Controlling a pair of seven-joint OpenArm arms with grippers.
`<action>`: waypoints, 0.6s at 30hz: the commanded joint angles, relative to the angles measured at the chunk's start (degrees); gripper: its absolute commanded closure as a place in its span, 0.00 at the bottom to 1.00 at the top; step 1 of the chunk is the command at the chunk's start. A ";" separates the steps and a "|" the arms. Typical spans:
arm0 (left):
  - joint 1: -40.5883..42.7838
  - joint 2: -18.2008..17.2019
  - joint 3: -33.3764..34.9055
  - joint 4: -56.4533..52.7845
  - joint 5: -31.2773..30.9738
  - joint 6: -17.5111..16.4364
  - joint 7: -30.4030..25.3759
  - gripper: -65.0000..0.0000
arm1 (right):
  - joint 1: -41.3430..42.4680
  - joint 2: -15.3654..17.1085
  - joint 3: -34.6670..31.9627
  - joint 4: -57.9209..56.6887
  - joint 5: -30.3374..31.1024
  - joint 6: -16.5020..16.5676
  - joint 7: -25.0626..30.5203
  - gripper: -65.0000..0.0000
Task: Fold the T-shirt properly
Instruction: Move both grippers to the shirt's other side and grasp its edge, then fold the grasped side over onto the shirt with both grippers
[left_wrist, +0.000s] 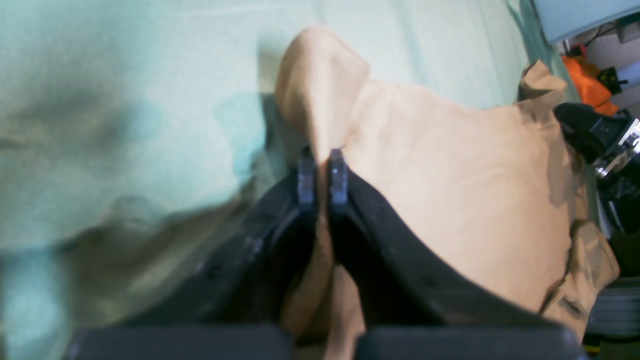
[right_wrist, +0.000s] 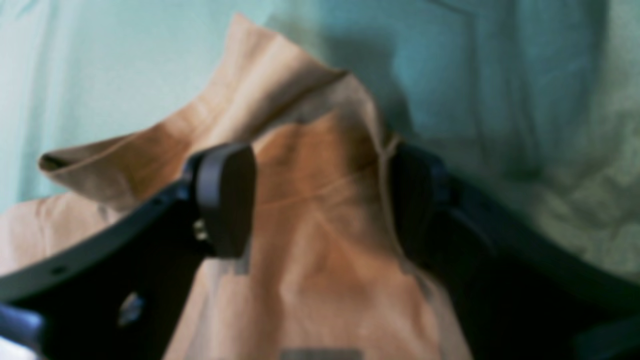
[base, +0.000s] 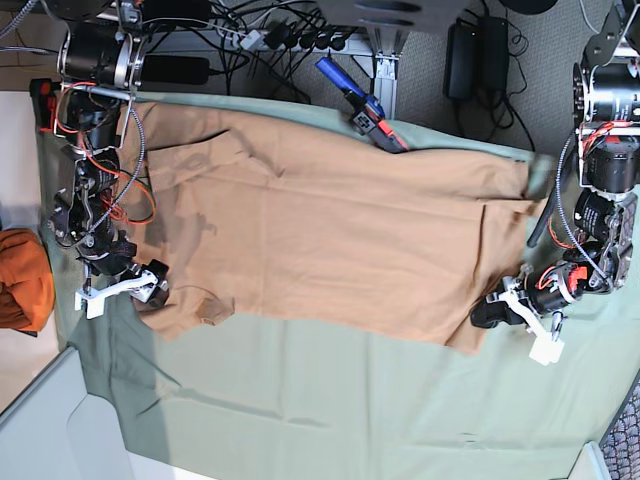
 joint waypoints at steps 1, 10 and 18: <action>-1.57 -0.48 -0.11 0.87 -1.05 -1.39 -1.07 1.00 | 1.36 0.98 0.13 1.03 0.15 6.38 0.22 0.35; -1.57 -0.52 -0.11 0.87 -1.11 -1.39 -0.81 1.00 | 1.33 1.14 0.37 1.03 0.04 6.34 0.33 1.00; -0.46 -2.25 -0.11 5.14 -9.64 -1.39 10.86 1.00 | -1.29 2.71 4.37 5.27 1.27 6.45 -3.91 1.00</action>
